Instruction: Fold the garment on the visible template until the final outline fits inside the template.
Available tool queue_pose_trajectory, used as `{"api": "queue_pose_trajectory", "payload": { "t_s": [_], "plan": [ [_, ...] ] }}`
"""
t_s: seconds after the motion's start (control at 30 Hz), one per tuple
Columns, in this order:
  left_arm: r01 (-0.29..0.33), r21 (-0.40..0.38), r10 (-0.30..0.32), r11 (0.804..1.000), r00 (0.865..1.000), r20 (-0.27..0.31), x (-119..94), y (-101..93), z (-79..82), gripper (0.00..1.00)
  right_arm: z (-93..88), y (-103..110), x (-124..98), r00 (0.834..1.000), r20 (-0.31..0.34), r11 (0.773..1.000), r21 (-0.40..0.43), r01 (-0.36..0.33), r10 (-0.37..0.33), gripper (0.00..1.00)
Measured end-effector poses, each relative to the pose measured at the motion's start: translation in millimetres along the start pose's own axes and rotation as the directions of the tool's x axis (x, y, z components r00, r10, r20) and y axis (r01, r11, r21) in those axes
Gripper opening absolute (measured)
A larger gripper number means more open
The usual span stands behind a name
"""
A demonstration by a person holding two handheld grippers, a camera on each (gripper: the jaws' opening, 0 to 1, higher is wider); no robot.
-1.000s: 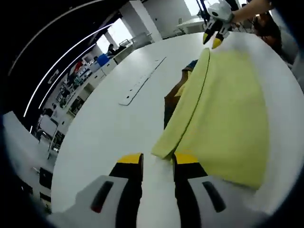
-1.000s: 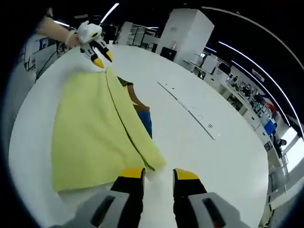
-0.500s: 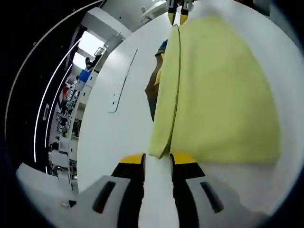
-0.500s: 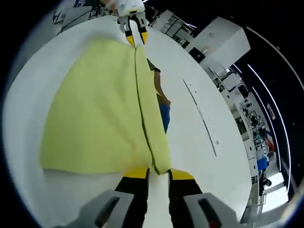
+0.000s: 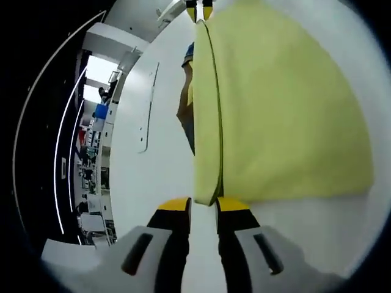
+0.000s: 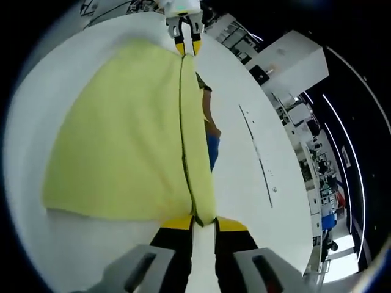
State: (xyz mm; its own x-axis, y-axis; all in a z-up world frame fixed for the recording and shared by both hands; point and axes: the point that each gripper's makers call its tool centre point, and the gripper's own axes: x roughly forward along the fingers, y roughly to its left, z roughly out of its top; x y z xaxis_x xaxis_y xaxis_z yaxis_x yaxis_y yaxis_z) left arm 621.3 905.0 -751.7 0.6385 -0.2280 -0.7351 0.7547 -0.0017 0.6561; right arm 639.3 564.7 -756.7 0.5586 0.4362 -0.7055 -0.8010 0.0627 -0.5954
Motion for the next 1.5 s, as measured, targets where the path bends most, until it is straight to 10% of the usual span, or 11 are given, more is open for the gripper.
{"api": "queue_pose_trajectory", "payload": {
  "t_s": [0.27,0.4,0.6,0.73,0.83,0.93,1.03,1.17,1.5],
  "plan": [
    [0.006,-0.085,-0.005,0.996,1.0,0.009,-1,0.6,1.1,0.0,4.8,-6,2,1.0,0.022,0.999,0.045,0.014,-0.015,0.0],
    [0.012,-0.297,0.001,0.955,0.999,0.043,-3,6.5,0.6,0.0,7.4,-14,-2,0.998,0.049,0.983,0.185,0.018,-0.028,0.0],
    [0.035,-0.548,0.026,0.836,0.994,0.104,-4,22.1,-0.2,0.0,8.1,-26,-3,0.996,0.081,0.934,0.357,0.009,-0.04,0.0],
    [0.07,-0.731,0.059,0.678,0.987,0.15,-2,32.9,-0.7,0.0,9.5,-34,1,0.993,0.113,0.856,0.516,-0.021,-0.044,0.0],
    [0.081,-0.785,0.062,0.614,0.987,0.15,4,36.0,-4.9,0.0,6.5,-39,7,0.992,0.12,0.795,0.605,-0.037,-0.045,0.0],
    [0.105,-0.863,0.039,0.494,0.989,0.143,12,30.8,-9.1,0.0,-0.9,-40,14,0.994,0.106,0.738,0.674,-0.044,-0.038,0.0],
    [0.103,-0.88,0.026,0.465,0.991,0.13,19,26.3,-12.8,0.0,-5.2,-39,21,0.994,0.104,0.671,0.739,-0.059,-0.027,0.0],
    [0.097,-0.906,0.033,0.411,0.992,0.121,25,26.8,-13.6,0.0,-6.8,-38,26,0.995,0.098,0.664,0.746,-0.056,-0.026,0.0],
    [0.101,-0.921,0.023,0.376,0.993,0.118,28,22.2,-13.4,0.0,-9.1,-36,29,0.995,0.094,0.661,0.748,-0.06,-0.016,0.0]
  ]
}}
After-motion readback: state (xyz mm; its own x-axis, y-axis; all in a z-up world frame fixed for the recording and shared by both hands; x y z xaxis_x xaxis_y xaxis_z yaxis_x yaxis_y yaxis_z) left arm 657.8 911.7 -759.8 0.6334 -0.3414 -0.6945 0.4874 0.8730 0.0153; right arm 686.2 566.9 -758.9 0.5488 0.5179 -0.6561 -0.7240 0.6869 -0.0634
